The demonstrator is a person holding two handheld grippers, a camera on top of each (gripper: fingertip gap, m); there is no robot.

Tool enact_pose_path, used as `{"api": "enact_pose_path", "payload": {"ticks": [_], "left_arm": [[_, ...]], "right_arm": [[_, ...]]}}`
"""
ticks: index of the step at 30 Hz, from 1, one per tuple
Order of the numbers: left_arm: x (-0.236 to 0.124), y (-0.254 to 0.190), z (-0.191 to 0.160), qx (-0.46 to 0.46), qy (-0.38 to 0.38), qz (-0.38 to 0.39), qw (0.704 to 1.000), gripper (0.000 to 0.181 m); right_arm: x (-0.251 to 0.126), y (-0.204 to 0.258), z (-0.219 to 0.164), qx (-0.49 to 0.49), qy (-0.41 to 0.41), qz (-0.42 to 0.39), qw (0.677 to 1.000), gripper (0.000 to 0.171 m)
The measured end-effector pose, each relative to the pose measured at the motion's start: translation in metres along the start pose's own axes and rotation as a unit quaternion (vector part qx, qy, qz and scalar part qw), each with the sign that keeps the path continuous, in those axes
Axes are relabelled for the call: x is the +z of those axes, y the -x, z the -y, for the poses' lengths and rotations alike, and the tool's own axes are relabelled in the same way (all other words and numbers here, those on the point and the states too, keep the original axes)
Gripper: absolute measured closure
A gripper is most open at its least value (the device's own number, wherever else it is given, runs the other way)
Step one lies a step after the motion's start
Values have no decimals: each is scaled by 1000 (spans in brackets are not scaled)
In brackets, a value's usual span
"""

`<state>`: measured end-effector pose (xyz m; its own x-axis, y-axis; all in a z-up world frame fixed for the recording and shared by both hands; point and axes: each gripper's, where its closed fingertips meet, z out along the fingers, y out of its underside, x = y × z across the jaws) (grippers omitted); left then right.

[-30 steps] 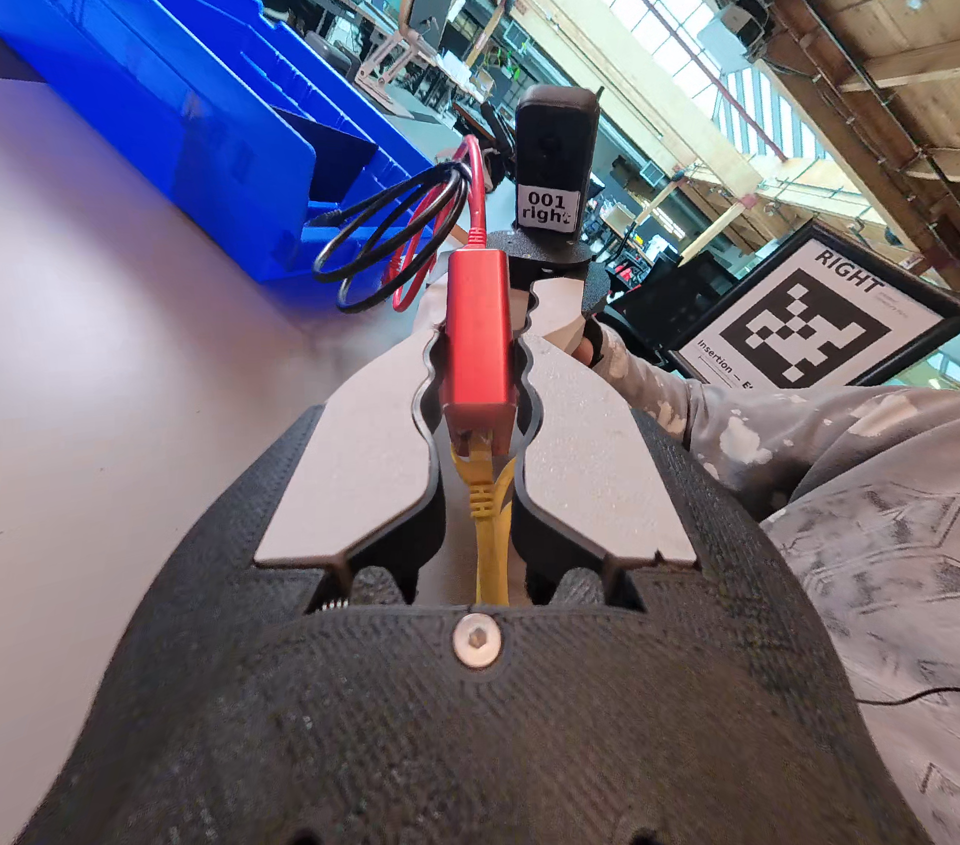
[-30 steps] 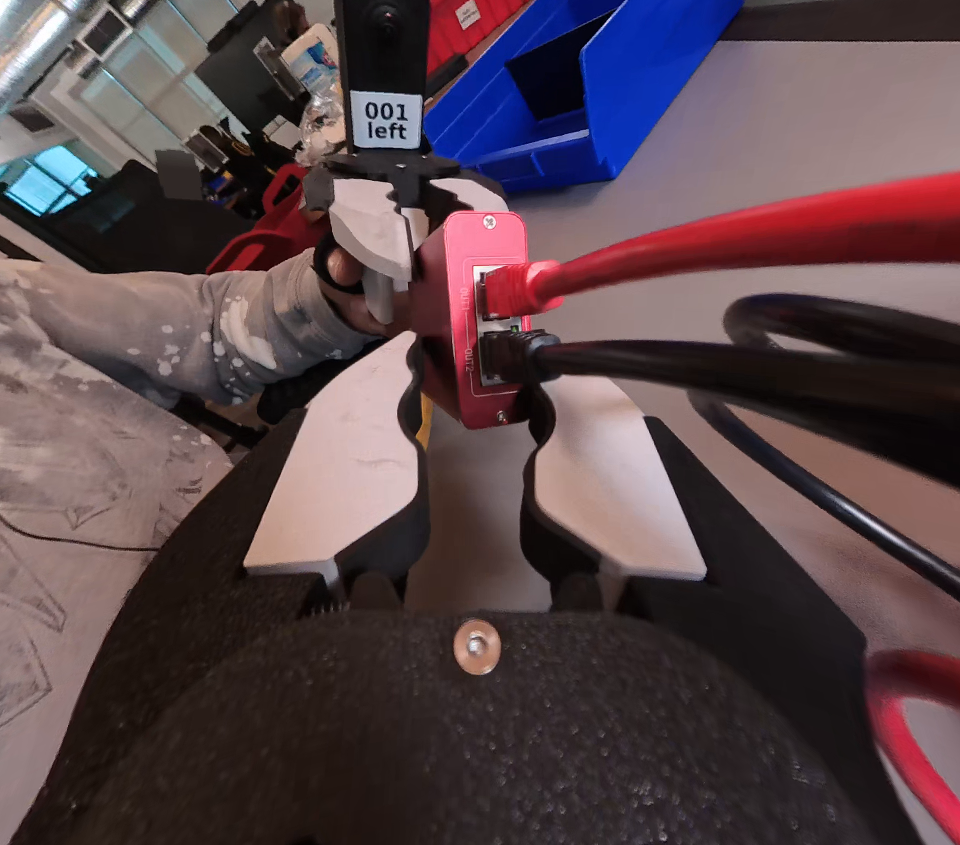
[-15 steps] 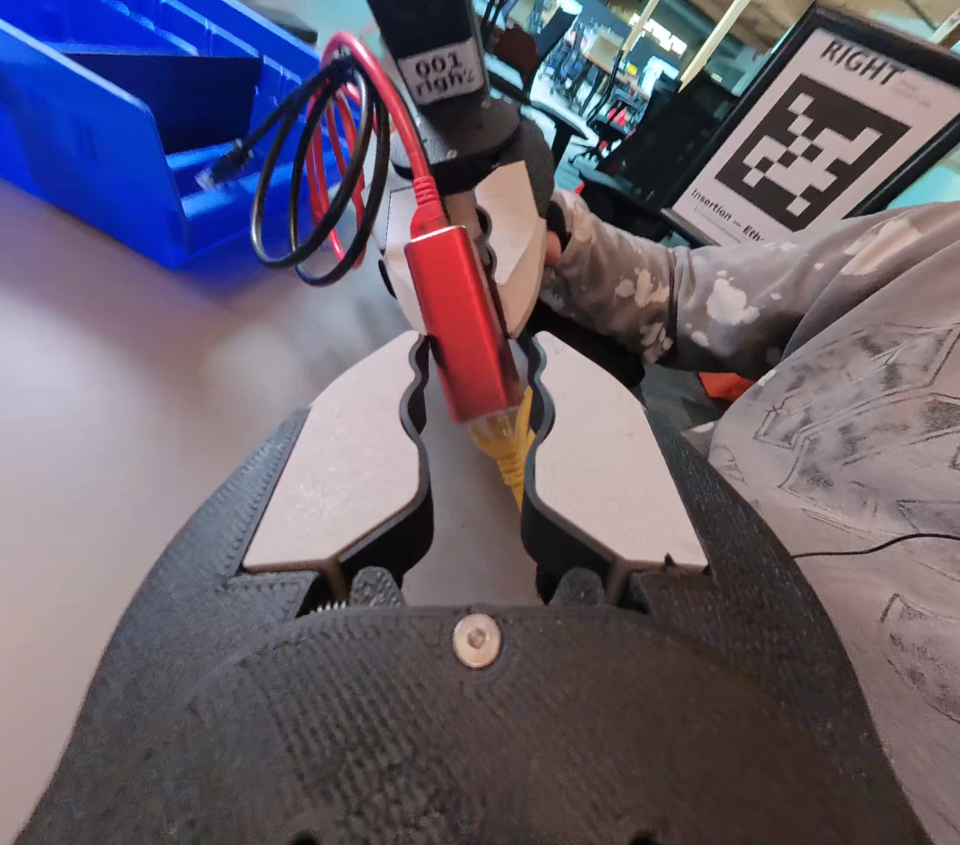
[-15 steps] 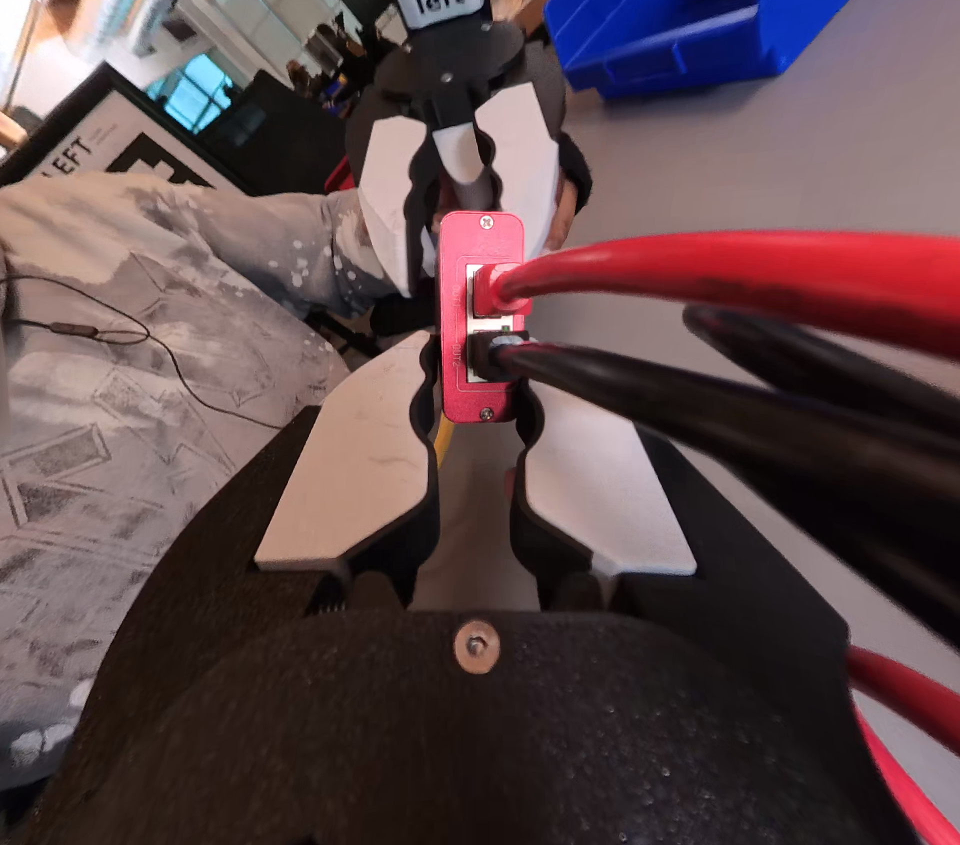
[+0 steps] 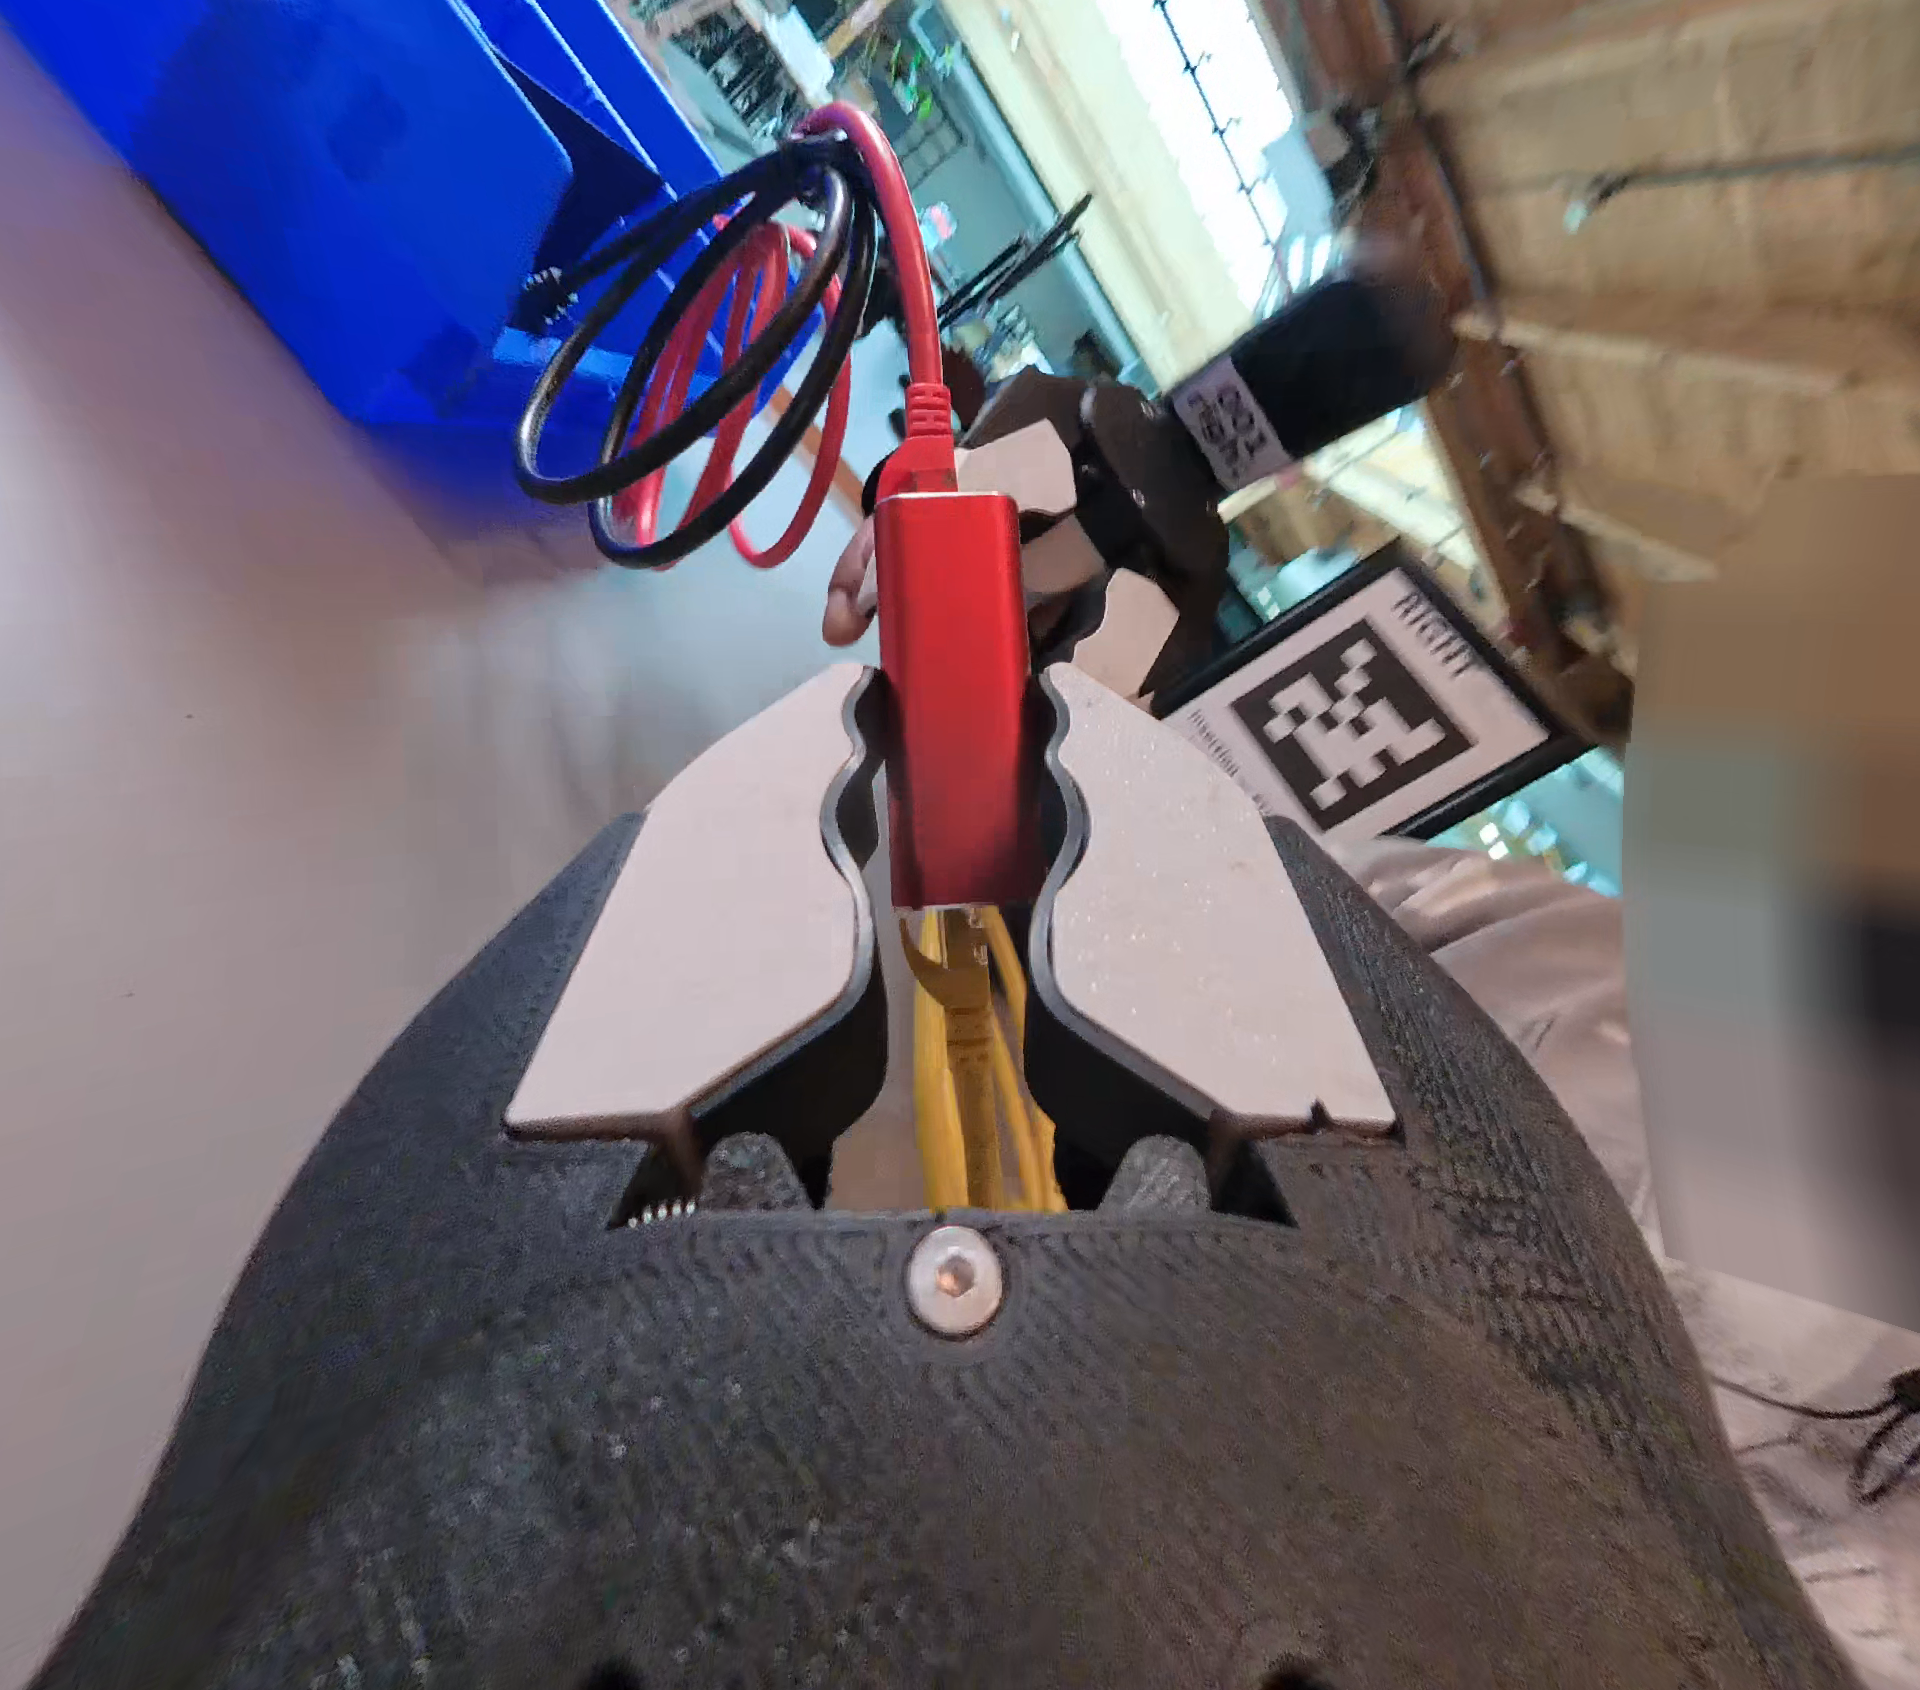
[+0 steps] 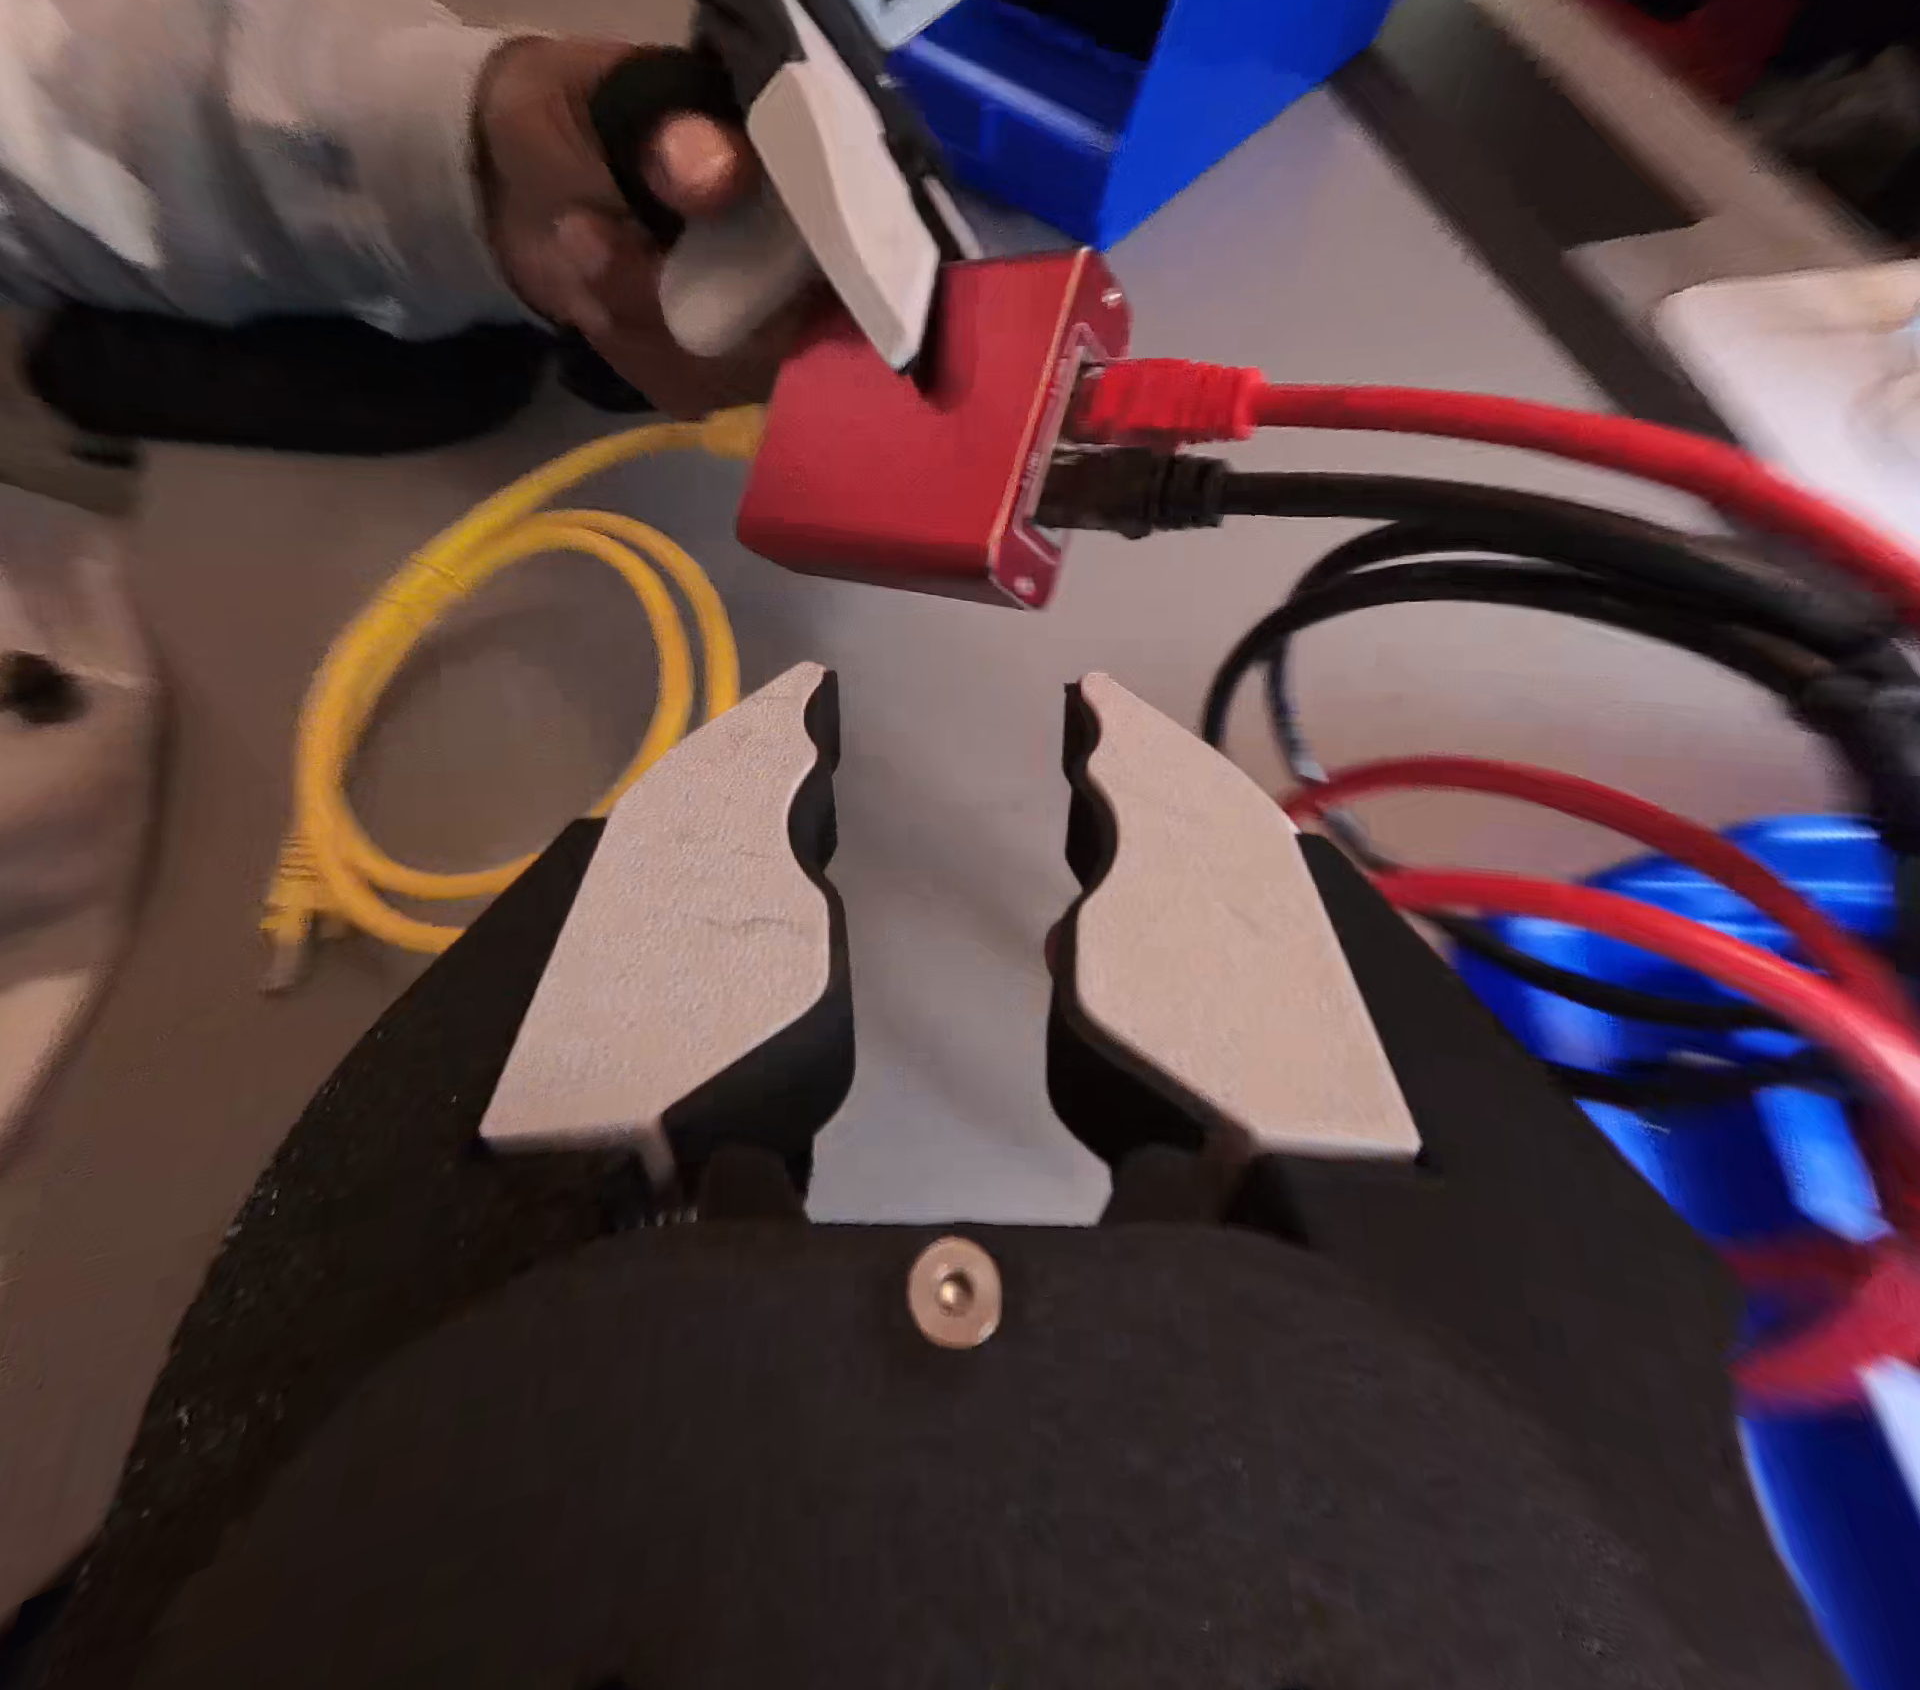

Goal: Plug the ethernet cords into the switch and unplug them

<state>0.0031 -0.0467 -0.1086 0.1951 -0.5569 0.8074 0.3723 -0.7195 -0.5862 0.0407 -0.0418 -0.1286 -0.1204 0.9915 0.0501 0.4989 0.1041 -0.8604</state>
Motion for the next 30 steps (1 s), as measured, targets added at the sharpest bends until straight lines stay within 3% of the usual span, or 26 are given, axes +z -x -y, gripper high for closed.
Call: {"api": "enact_pose_path", "payload": {"ticks": [4,8,11,14,20,25,27,30], "left_arm": [[-4,-2,11,-71,-43,-36,996,154],[-2,-5,12,-115,-57,-47,991,154],[-1,-5,12,-123,-62,-43,989,154],[-3,-3,15,-132,-80,-33,987,154],[-11,-2,24,-140,-111,-23,984,154],[-11,-6,26,-148,-126,-24,981,154],[-10,-7,26,-147,-130,-18,980,154],[-10,-14,28,-131,-125,-32,983,152]], "right_arm": [[-15,-20,27,-179,-43,-136,974,129],[3,-19,32,-382,-10,-222,897,120],[19,-13,37,-466,-12,-265,844,117],[29,-8,41,-509,-17,-284,812,120],[46,8,47,-558,-26,-282,780,125],[48,2,57,-600,-23,-343,722,124],[47,4,61,-619,-20,-348,704,132],[40,8,67,-619,-29,-328,713,141]]}}
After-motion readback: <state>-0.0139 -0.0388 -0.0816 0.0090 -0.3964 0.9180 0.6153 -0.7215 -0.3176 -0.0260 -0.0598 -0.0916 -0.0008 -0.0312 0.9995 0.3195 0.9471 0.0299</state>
